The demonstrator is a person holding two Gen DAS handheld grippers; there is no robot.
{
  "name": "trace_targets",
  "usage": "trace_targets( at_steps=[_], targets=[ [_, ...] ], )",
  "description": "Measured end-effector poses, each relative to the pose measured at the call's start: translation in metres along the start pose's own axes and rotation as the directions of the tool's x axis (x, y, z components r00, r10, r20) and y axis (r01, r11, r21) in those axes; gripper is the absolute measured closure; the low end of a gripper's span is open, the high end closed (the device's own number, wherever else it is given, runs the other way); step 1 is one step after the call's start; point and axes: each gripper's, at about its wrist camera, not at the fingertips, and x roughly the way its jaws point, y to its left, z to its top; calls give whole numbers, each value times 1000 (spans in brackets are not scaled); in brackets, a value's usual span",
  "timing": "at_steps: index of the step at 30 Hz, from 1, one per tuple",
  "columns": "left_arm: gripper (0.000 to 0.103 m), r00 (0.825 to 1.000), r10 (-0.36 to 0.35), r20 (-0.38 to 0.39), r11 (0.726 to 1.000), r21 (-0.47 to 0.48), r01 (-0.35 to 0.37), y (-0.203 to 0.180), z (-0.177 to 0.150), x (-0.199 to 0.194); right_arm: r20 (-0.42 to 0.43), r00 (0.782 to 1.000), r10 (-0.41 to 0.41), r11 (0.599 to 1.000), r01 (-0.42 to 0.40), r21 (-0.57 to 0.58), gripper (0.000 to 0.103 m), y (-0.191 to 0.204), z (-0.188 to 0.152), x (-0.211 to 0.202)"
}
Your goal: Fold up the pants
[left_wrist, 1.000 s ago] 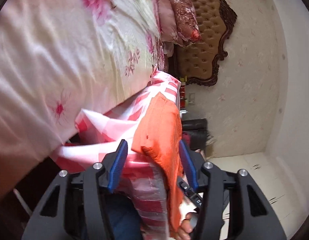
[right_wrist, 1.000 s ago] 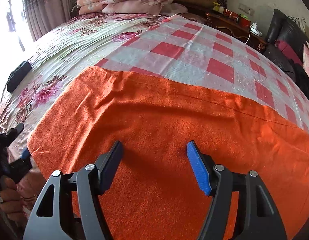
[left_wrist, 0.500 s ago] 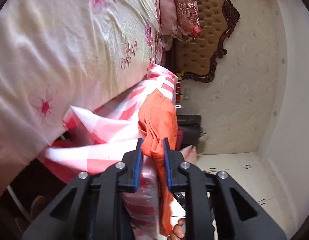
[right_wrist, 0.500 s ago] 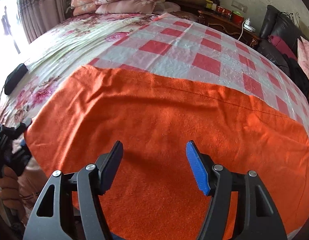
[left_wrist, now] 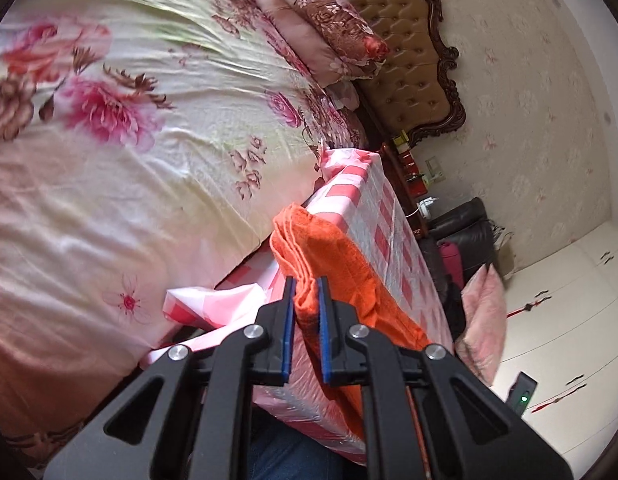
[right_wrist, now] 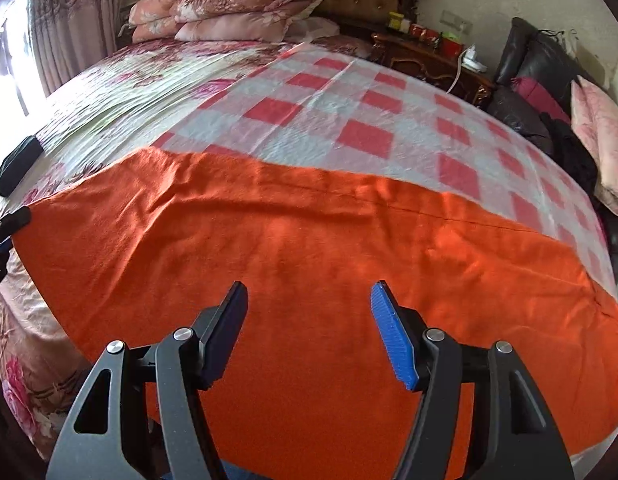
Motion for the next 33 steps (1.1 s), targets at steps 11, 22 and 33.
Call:
trace_targets(
  at_steps=[11, 22, 33],
  targets=[
    [93, 987, 159, 2, 984, 85, -158, -33, -2, -1, -38, 999, -35, 995, 38, 91, 39, -53, -24, 0],
    [79, 964, 265, -29, 963, -47, -266, 10, 0, 5, -44, 999, 11, 991, -4, 135, 27, -67, -43, 15],
    [76, 961, 277, -21, 657, 734, -173, -165, -65, 95, -18, 1000, 2, 992, 0, 125, 27, -66, -47, 13]
  ],
)
